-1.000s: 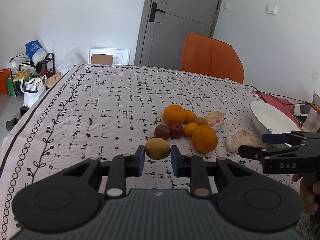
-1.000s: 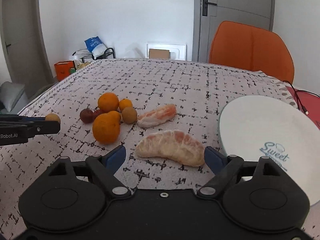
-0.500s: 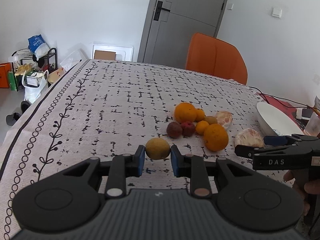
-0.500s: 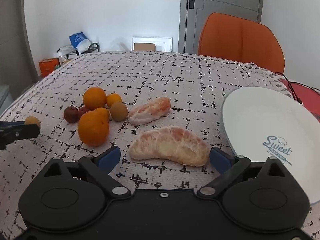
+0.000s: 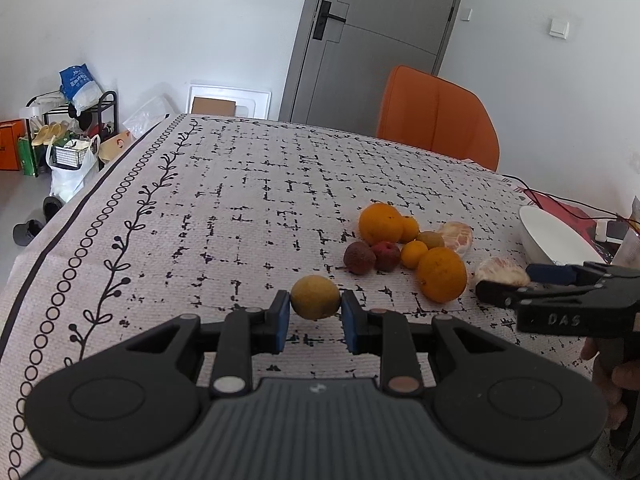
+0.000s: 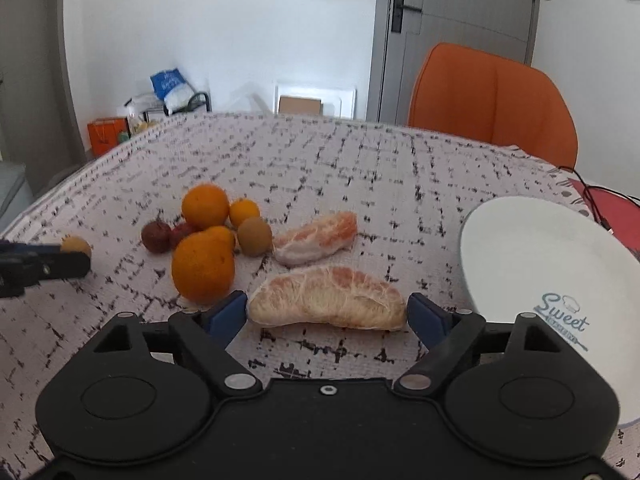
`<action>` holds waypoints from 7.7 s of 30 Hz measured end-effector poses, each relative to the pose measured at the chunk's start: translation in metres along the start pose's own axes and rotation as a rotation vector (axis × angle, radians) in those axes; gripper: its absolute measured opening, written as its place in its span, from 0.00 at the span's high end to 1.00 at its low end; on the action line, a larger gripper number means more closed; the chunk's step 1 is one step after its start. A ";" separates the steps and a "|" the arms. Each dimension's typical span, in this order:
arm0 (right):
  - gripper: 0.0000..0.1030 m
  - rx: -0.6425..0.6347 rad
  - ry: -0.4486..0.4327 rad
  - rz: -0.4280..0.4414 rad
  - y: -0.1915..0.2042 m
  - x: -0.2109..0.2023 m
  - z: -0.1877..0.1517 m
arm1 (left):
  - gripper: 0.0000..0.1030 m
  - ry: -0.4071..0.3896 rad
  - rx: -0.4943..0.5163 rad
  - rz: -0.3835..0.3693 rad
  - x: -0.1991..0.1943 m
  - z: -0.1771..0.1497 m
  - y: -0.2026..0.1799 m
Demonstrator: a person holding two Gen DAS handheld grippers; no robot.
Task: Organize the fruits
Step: 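Grasp and lift the pomelo segment with the right gripper while the left holds its fruit, then carry the pomelo segment over the white plate and open the right gripper while the left carries its fruit, then open the left gripper to drop the brown fruit onto the plate, then move the left gripper back to the pile and grasp a large orange, then grasp a small tangerine with the right gripper while the left holds the orange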
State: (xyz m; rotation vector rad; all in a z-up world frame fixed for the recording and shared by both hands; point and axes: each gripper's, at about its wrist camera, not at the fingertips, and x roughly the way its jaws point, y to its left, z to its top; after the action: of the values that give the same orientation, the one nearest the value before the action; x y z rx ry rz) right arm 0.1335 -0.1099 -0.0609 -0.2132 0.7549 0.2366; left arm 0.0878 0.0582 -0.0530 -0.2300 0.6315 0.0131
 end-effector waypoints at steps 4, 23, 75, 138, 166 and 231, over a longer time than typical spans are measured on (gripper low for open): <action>0.20 0.003 -0.024 0.010 -0.004 -0.008 0.004 | 0.75 -0.003 0.009 -0.003 0.000 0.002 -0.005; 0.14 -0.004 0.033 0.085 0.004 -0.012 -0.014 | 0.75 -0.006 0.043 -0.004 0.000 0.003 -0.020; 0.19 0.238 -0.149 -0.108 -0.139 -0.082 -0.029 | 0.75 0.018 0.264 -0.197 0.045 0.023 -0.166; 0.00 0.279 -0.191 -0.044 -0.113 -0.090 -0.038 | 0.16 -0.058 0.190 -0.041 0.020 0.028 -0.134; 0.00 0.226 -0.096 0.068 -0.074 -0.053 -0.017 | 0.20 -0.029 0.090 -0.026 0.043 0.017 -0.092; 0.76 0.099 -0.012 0.224 0.006 0.016 0.027 | 0.65 -0.065 -0.074 0.003 0.008 0.031 -0.003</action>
State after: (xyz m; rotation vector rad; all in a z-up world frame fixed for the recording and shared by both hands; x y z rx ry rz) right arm 0.1607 -0.0948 -0.0536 -0.0325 0.7770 0.4113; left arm 0.1130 0.0613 -0.0331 -0.2994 0.5672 0.0467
